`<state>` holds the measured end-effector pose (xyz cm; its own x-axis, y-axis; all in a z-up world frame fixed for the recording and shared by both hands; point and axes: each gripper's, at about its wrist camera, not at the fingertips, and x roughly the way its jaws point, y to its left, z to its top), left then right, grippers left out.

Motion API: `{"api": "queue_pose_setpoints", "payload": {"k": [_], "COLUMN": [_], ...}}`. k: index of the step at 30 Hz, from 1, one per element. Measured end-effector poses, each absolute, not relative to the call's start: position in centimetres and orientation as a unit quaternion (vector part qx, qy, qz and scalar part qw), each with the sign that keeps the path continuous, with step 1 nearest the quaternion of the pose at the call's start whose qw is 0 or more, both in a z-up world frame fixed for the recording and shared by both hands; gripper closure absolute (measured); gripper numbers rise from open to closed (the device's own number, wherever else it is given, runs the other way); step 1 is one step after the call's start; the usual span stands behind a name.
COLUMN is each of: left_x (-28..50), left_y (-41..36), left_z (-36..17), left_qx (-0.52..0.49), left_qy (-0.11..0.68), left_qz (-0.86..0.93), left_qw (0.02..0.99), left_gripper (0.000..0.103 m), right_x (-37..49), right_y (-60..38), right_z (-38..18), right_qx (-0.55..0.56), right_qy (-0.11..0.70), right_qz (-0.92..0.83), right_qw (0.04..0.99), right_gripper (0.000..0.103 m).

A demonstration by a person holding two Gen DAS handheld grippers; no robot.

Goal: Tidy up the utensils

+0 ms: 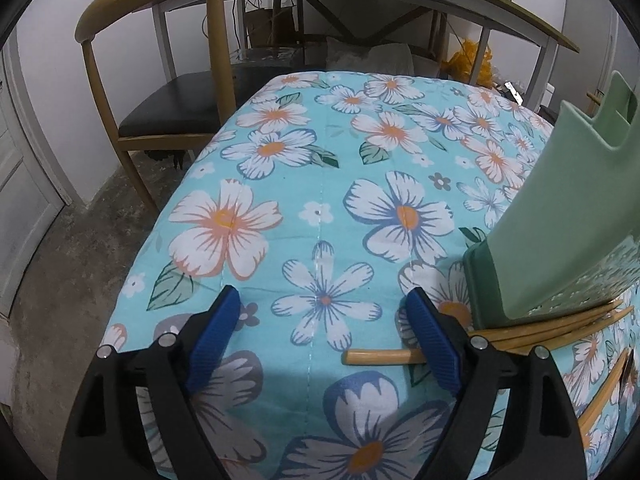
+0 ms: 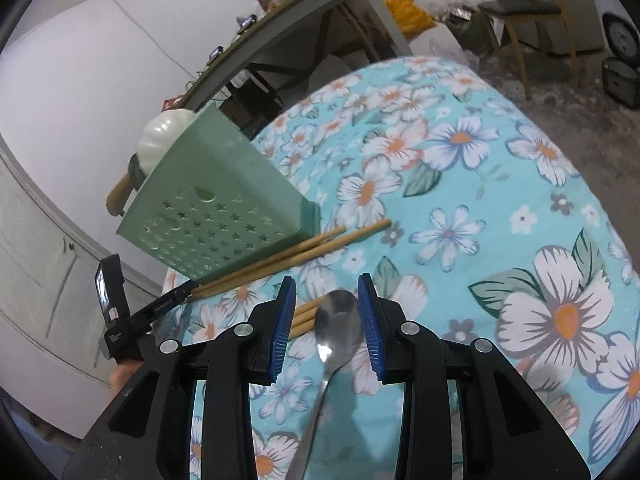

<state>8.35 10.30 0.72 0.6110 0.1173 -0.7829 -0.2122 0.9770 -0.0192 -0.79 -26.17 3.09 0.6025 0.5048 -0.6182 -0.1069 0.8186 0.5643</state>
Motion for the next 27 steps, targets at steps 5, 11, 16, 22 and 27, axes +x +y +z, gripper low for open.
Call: {"api": "queue_pose_setpoints", "payload": {"k": [5,11,16,22,27], "left_x": [8.4,8.4,8.5,8.5,8.4], "left_y": [10.1,10.0,10.1,10.1,10.1], "left_z": [0.7,0.7,0.6,0.7,0.7], "left_qx": [-0.055,-0.055,-0.056,-0.055,-0.055], "left_qy": [0.431,0.431,0.431,0.431,0.431], "left_qz": [0.092,0.092,0.091,0.091,0.091], "left_qw": [0.896,0.896,0.896,0.896,0.896], "left_gripper": [0.02,0.02,0.02,0.019,0.019], "right_x": [1.1,2.0,1.9,1.8,1.1], "right_y": [-26.1,-27.2,-27.3,-26.8,-26.4], "right_z": [1.2,-0.1,-0.4,-0.8,-0.6], "right_qx": [0.23,0.284,0.295,0.292,0.295], "right_qy": [0.446,0.455,0.457,0.467,0.469], "right_qz": [0.192,0.231,0.264,0.283,0.277], "right_qw": [0.843,0.811,0.797,0.785,0.785], "right_gripper": [0.07,0.071,0.071,0.085,0.098]}}
